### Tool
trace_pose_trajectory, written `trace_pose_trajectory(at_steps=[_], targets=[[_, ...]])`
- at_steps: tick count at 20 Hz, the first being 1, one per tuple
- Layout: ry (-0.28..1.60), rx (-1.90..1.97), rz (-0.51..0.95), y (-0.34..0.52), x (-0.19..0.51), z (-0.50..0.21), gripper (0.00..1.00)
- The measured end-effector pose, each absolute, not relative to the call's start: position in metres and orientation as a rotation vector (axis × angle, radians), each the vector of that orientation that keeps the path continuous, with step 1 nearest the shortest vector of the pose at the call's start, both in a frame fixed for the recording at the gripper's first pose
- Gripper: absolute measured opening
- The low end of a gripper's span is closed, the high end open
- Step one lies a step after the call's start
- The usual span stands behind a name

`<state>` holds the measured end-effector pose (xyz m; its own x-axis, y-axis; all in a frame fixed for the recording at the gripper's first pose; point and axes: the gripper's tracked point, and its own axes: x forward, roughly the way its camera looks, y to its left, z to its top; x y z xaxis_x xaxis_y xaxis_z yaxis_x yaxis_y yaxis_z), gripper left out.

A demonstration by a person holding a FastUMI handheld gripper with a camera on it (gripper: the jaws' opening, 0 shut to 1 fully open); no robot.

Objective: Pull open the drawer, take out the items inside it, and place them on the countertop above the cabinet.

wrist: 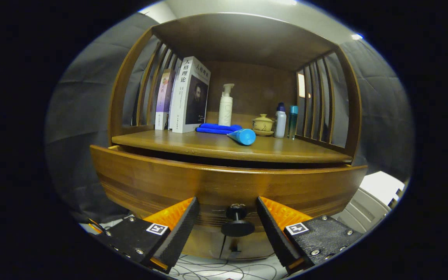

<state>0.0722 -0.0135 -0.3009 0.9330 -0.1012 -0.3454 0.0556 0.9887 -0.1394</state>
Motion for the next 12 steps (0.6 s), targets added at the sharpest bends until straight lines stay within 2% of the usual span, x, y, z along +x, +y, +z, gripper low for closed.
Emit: trace_pose_trajectory(at_steps=[12], targets=[[0.365,-0.089,-0.097,-0.021,0.106,-0.305,0.94]])
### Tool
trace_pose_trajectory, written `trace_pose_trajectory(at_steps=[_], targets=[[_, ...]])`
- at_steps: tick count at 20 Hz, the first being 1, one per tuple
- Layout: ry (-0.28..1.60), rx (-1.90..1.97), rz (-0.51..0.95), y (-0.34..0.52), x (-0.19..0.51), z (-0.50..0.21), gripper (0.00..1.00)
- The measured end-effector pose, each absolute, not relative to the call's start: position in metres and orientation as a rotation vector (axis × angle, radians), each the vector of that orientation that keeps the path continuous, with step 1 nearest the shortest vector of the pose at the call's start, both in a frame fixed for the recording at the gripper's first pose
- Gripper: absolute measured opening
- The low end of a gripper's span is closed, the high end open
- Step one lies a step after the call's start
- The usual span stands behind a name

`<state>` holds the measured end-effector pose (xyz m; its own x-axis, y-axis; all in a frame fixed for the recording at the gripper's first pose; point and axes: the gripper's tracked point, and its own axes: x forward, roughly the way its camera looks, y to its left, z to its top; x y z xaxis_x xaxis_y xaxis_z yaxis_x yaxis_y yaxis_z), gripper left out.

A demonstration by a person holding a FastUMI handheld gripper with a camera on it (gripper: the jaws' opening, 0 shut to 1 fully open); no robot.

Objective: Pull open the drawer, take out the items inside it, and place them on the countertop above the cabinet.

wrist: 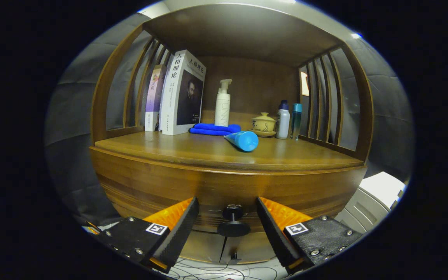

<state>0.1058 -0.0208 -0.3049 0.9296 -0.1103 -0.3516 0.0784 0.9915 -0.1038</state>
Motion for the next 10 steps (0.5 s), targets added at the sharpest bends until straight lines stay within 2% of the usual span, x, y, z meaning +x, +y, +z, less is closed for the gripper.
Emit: trace_pose_trajectory(at_steps=[5,10], targets=[[0.376,-0.170,-0.041,-0.030,0.098,-0.301,0.95],[0.323,-0.284,0.038,-0.042,0.086,-0.259,0.95]])
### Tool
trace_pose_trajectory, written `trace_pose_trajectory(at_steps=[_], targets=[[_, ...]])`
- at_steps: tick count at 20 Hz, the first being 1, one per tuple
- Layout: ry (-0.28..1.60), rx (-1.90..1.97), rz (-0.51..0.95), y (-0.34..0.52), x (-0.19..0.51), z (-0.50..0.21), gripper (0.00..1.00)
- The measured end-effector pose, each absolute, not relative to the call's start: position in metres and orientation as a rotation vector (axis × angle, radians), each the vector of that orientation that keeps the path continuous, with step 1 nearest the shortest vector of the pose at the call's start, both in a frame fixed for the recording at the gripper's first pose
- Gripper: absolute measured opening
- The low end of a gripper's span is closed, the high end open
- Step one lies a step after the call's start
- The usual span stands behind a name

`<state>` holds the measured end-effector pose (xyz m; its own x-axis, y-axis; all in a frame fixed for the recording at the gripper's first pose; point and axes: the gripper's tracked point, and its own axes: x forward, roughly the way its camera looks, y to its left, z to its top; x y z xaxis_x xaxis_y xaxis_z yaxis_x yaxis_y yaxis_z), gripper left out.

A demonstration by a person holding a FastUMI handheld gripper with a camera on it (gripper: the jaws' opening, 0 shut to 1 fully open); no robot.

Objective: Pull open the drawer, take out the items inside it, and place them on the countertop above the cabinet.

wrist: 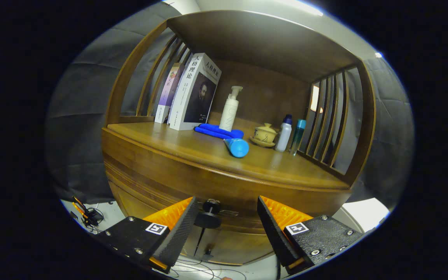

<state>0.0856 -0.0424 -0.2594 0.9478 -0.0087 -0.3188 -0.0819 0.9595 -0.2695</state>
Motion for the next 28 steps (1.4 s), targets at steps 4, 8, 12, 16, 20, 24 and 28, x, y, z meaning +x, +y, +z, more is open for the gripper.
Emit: trace_pose_trajectory(at_steps=[4,8,12,16,20,24,28], targets=[[0.197,-0.310,0.121,-0.022,0.086,-0.179,0.95],[0.213,-0.410,0.064,-0.039,0.077,-0.121,0.95],[0.167,-0.330,0.027,-0.042,0.065,-0.065,0.95],[0.164,-0.142,0.038,-0.040,0.044,-0.034,0.95],[0.135,-0.101,-0.007,-0.053,0.019,-0.014,0.95],[0.120,-0.097,-0.087,-0.077,0.003,0.003,0.95],[0.073,-0.122,-0.110,-0.092,-0.009,0.023,0.95]])
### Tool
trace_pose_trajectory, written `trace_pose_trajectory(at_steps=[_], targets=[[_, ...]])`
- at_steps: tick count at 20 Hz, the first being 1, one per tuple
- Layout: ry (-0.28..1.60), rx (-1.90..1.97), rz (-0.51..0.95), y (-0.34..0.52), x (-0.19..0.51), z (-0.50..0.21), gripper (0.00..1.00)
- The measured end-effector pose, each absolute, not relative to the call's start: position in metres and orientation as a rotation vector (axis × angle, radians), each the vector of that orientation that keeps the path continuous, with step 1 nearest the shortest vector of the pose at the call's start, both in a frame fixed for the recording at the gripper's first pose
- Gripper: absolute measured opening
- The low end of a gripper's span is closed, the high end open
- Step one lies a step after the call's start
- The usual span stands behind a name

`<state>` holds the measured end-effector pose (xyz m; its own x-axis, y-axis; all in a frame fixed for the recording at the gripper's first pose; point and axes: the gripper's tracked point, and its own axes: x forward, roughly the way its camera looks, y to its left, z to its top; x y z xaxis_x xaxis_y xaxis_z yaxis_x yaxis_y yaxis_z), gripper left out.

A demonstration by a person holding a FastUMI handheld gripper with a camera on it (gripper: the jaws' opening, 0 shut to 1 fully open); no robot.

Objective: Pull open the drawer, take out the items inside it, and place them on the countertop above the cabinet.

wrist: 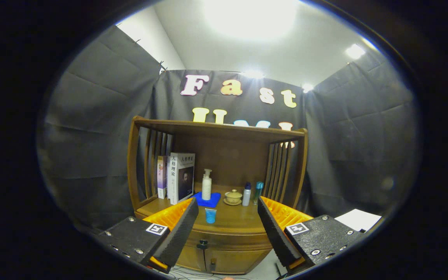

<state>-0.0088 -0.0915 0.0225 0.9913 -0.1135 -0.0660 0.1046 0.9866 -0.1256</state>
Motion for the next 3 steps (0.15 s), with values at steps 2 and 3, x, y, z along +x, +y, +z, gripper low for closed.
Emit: trace_pose_trajectory(at_steps=[2,3], targets=[[0.056,-0.105,-0.115,-0.0945,-0.0125,0.0305,0.95],[0.048,-0.086,-0.108,-0.0931,-0.0143,0.0321,0.95]])
